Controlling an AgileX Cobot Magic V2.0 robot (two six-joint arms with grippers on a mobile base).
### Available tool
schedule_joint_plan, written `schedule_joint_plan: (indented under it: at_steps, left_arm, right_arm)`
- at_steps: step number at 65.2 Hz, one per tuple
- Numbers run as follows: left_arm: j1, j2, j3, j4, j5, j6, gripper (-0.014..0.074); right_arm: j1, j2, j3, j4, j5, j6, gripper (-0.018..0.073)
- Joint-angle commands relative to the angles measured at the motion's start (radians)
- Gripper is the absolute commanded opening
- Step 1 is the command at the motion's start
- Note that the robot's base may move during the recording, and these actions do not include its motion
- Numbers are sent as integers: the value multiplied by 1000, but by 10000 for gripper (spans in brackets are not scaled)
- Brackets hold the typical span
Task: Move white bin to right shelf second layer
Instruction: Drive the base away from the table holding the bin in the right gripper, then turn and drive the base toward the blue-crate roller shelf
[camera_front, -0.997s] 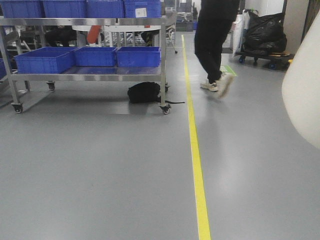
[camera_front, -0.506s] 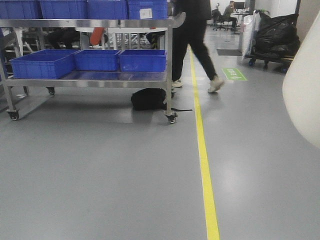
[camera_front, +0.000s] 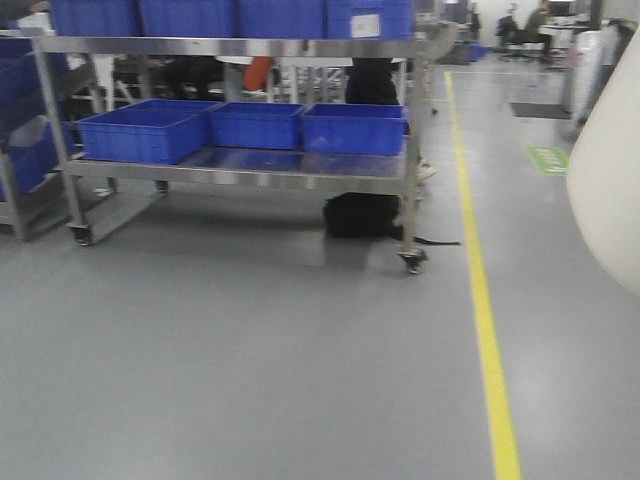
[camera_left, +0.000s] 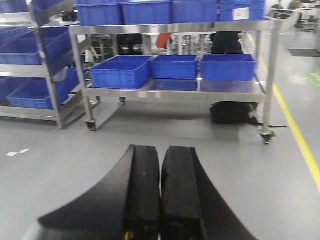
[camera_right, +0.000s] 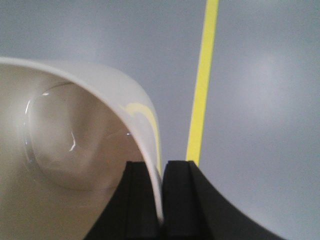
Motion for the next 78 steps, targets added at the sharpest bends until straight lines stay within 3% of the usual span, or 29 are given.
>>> schedule_joint_plan:
  at_steps: [1,78]
  left_arm:
    - [0,-13,37,-6,-84,-3,85]
    - [0,-13,37,-6,-84,-3,85]
  right_arm:
    - [-5,-10,-28,10,-74,-4,53]
    - [-5,-10,-28,10,-74,-4,53]
